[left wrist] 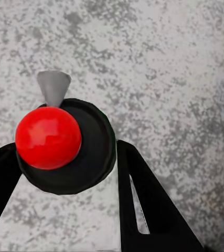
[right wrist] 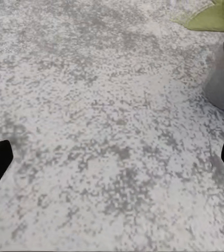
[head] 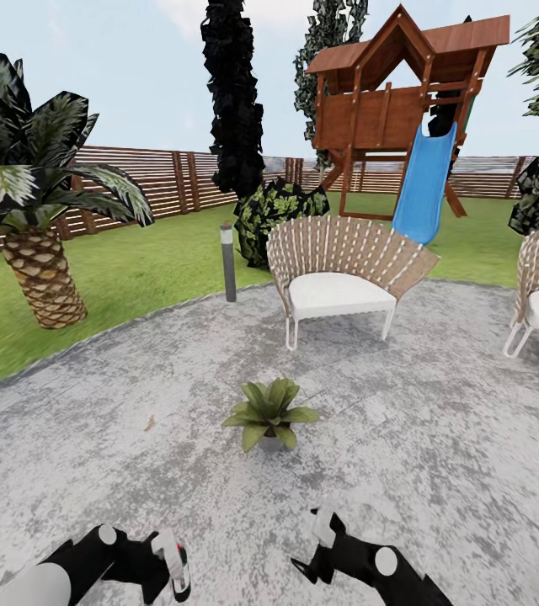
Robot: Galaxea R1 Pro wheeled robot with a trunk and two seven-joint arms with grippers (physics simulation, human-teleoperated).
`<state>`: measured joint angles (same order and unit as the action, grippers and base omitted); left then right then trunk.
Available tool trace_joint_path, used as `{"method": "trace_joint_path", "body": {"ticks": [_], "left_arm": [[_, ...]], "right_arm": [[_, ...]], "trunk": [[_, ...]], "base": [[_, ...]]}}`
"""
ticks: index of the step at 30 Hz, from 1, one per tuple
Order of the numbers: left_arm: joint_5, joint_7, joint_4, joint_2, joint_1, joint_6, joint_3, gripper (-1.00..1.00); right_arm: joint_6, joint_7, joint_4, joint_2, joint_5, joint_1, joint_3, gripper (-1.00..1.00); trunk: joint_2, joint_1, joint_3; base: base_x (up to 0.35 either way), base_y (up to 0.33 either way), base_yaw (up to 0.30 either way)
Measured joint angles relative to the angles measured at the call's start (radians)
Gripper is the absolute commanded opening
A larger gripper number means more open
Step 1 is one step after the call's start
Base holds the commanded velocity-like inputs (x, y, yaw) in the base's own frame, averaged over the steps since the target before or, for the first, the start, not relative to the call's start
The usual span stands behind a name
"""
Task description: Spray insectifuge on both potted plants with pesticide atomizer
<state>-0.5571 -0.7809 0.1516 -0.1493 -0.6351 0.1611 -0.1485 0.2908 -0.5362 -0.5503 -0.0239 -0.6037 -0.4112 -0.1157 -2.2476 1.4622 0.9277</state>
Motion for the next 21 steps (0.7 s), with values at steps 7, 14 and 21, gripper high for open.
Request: {"method": "trace_joint_path", "body": {"ticks": [7, 14, 21], "left_arm": [[-0.119, -0.136, 0.074, 0.009, -0.005, -0.089, -0.009, -1.0], [-0.199, -0.139, 0.077, 0.054, -0.002, -0.094, -0.006, -1.0], [-0.283, -0.136, 0.077, 0.099, 0.0, -0.097, -0.002, -1.0]], "right_arm": [[0.0, -0.092, -0.005, -0.026, -0.062, -0.004, 0.001, -1.0], [0.003, -0.2, -0.004, -0.047, -0.062, -0.004, -0.022, -1.0], [0.002, -0.214, -0.008, -0.116, -0.062, -0.004, -0.056, -1.0]], "trunk": [[0.0, 0.0, 0.0], [0.0, 0.0, 0.0], [0.0, 0.0, 0.0]], "base": [[0.0, 0.0, 0.0], [0.0, 0.0, 0.0], [0.0, 0.0, 0.0]]}}
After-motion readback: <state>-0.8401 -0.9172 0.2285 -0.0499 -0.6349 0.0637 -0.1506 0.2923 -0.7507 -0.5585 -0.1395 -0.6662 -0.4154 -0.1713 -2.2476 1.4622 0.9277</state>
